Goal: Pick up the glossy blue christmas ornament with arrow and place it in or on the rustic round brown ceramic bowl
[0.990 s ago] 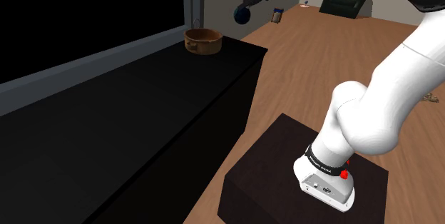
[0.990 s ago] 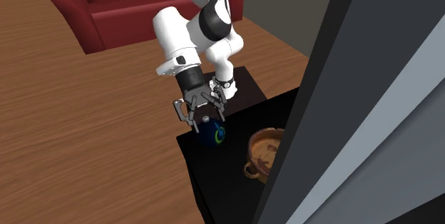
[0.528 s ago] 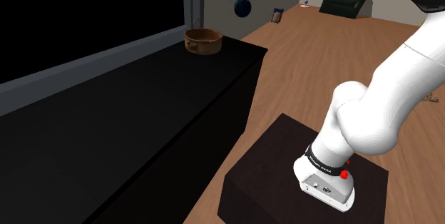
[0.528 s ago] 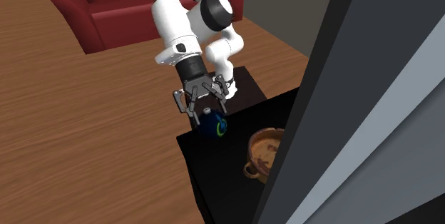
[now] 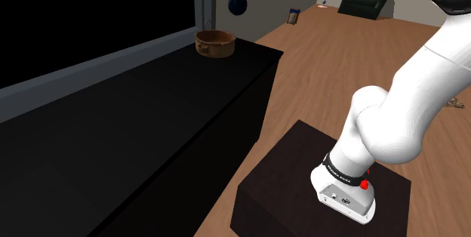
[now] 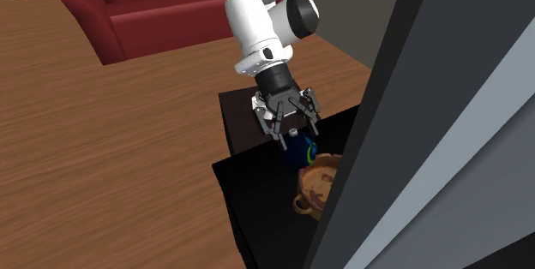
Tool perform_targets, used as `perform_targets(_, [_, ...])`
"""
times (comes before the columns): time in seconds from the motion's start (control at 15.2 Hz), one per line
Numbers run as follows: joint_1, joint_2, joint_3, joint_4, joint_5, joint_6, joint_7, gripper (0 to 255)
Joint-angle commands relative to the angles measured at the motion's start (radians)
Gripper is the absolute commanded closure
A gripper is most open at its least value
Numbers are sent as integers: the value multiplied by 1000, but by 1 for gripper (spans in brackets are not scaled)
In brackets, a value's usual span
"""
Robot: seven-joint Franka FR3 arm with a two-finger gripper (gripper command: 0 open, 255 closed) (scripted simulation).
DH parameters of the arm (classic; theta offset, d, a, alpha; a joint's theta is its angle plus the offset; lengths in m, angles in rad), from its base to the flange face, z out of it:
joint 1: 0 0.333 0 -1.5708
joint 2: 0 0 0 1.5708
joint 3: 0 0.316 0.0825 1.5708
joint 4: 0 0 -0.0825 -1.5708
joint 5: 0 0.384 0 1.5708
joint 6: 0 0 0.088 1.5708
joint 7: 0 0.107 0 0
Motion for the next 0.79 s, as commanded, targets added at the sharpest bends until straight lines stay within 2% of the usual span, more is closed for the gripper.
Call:
perform_targets(0.0, [6, 9, 39, 4, -28, 21, 61, 255])
perform_targets(0.4, [34, 82, 131, 70, -97, 59, 235, 255])
perform_targets(0.73, [44, 88, 125, 13, -54, 118, 189, 255])
